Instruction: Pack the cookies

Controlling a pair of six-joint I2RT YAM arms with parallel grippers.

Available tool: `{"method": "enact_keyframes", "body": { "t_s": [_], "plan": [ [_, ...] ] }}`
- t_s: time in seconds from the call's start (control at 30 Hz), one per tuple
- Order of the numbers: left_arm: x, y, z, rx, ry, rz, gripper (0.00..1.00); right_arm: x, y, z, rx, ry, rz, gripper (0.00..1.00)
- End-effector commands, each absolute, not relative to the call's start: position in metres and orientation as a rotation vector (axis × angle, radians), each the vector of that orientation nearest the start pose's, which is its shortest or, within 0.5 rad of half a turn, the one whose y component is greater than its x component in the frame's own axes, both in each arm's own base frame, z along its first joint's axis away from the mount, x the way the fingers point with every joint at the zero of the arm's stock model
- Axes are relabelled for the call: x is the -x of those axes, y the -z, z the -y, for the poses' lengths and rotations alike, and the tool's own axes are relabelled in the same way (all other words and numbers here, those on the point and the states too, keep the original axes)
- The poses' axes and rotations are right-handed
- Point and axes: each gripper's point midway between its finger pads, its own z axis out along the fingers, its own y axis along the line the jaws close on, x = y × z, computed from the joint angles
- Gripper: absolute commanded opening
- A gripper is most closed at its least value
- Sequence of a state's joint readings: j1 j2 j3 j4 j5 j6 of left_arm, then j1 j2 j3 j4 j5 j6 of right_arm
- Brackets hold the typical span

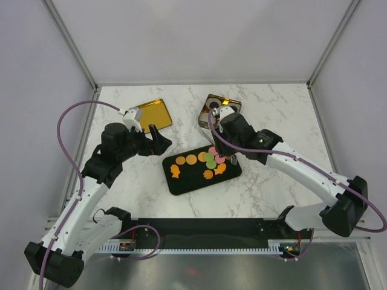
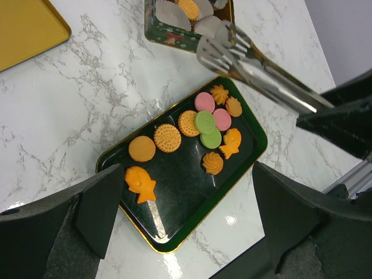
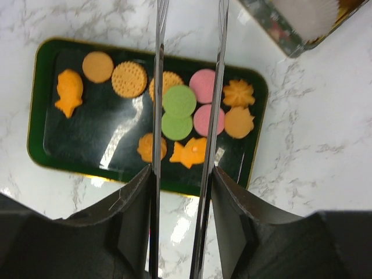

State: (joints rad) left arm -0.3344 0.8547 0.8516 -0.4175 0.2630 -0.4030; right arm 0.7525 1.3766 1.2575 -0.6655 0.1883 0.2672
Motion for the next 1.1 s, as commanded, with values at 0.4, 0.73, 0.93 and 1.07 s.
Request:
{"method": "enact_keyframes", "body": {
  "t_s": [0.4, 0.73, 0.93, 1.07],
  "plan": [
    [-0.264, -0.259, 0.155, -0.128, 0.718, -1.99, 0.99, -0.214, -0.174, -0.222, 0.607, -0.366, -2.391, 0.5],
    [-0.264, -0.257, 0.156, -0.127, 0.72, -1.997, 0.99, -0.217, -0.172, -0.224, 0.616, -0.353, -2.388, 0.5],
    [-0.263, -0.259, 0.155, -0.127, 0.721, -1.991, 0.99, -0.217, -0.168, -0.227, 0.625, -0.346, -2.399, 0.5],
    [-0.263, -0.259, 0.156, -0.132, 0.726, -1.992, 0.99, -0.216, -0.17, -0.23, 0.636, -0.349, -2.393, 0.5]
  ]
}}
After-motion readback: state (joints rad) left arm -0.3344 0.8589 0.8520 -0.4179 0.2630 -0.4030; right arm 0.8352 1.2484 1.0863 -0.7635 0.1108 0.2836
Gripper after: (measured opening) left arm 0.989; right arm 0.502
